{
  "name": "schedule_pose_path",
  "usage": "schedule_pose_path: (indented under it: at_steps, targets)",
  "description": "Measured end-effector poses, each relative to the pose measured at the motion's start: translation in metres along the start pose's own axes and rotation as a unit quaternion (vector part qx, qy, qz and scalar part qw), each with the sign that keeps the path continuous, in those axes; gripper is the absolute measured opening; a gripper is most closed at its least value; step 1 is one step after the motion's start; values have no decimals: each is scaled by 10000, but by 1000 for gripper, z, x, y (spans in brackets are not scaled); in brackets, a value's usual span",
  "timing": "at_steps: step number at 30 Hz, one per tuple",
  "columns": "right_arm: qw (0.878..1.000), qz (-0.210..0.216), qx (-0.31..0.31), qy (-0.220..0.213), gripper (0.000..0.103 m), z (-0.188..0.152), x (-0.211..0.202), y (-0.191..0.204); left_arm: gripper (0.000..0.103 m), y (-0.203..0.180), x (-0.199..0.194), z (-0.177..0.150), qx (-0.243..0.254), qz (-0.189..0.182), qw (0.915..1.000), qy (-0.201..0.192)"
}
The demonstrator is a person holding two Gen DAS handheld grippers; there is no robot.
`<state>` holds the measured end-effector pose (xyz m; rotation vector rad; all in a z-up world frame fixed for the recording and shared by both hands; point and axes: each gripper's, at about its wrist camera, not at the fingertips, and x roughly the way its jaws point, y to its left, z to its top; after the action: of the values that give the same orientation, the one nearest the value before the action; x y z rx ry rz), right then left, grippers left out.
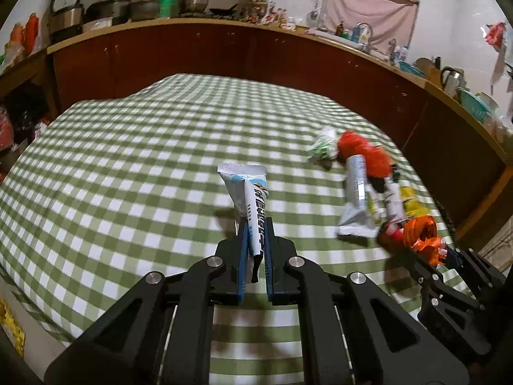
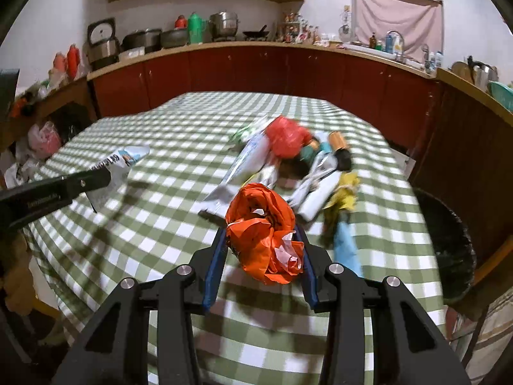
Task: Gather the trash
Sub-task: 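Carry both items to the black bin and open both grippers to drop them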
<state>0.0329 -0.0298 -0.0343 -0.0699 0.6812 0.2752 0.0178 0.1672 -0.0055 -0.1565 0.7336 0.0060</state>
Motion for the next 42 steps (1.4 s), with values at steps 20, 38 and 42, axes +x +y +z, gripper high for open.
schedule_pose_path:
  at_steps: [20, 38, 42]
  targets:
    - [9790, -1716, 1029, -391, 41, 2, -25, -166, 9, -173, 39, 12, 1154, -1156, 9866, 33]
    - [9679, -2051, 1446, -145, 41, -8, 7, -230, 9, -277, 99, 19, 1851, -1638, 9686, 276]
    - [9653, -2115, 1532, -69, 46, -8, 17, -242, 12, -289, 116, 19, 1905, -1616, 9675, 384]
